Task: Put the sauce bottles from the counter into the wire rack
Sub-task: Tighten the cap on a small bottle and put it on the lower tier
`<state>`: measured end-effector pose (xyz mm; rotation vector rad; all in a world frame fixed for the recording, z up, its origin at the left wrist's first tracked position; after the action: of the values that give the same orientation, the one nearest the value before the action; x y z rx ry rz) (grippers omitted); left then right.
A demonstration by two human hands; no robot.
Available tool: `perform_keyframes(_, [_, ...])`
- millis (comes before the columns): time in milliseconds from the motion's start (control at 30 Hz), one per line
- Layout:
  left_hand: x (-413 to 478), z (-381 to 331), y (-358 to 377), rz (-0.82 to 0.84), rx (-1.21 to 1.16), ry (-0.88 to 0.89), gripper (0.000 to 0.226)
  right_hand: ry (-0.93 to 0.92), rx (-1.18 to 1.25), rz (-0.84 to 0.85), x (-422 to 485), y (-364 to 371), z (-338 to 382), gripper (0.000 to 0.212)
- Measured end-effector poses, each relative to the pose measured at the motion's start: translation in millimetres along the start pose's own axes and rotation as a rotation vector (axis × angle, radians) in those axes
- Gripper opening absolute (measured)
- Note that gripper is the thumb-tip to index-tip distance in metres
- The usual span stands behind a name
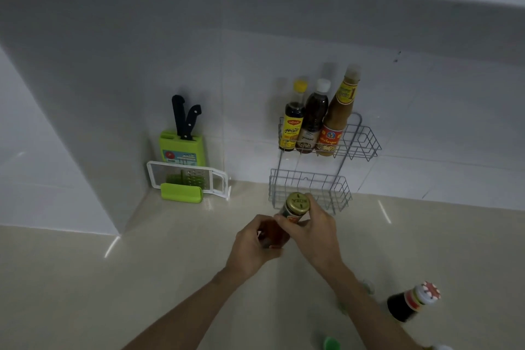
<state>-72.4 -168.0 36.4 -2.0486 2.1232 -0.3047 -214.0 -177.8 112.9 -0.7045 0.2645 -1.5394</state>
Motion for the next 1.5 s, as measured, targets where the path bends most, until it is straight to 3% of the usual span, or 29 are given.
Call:
perform_keyframes(133, [53.4, 9.0, -3.2, 0.102, 0.152, -0.105, 0.087, -0.021, -0.013, -0.099, 33.9, -6.5, -17.5, 0.032])
perform_keyframes(367, [107.3, 31.9, 0.7, 0.148, 0.123, -0.266, 0.082, -0.109, 0.062, -0.233, 77.7, 4.4, -44.2, 0.035])
perform_keyframes(667, [134.0, 43.3, 11.0, 0.162, 0.024, -0.386, 0.089, -0.076, 0.017, -0.139, 115.7, 34.2, -66.0, 0.031])
perform_keyframes(867, [140.9, 47.6, 15.8, 0.201, 0.008, -0.445, 0.089, 0.044, -0.080, -0.122, 140.9, 47.1, -91.1, 0.043])
perform_keyframes(1500, [143.4, 51.5, 28.9, 0.213, -0.145, -0.396, 0.083, 0.108, -0.231, 0.035, 186.5, 71.2, -108.0, 0.051])
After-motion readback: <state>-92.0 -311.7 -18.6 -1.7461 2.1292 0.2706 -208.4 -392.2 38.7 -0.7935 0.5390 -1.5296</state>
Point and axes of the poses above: each hand's wrist, its own x-axis towards the middle knuckle, its own y-axis out of the palm, z = x × y, the point moved 5 cm from there along x, towards the middle knuckle, and after that the axes turned 3 degrees about -x, right-handed, at the moved point
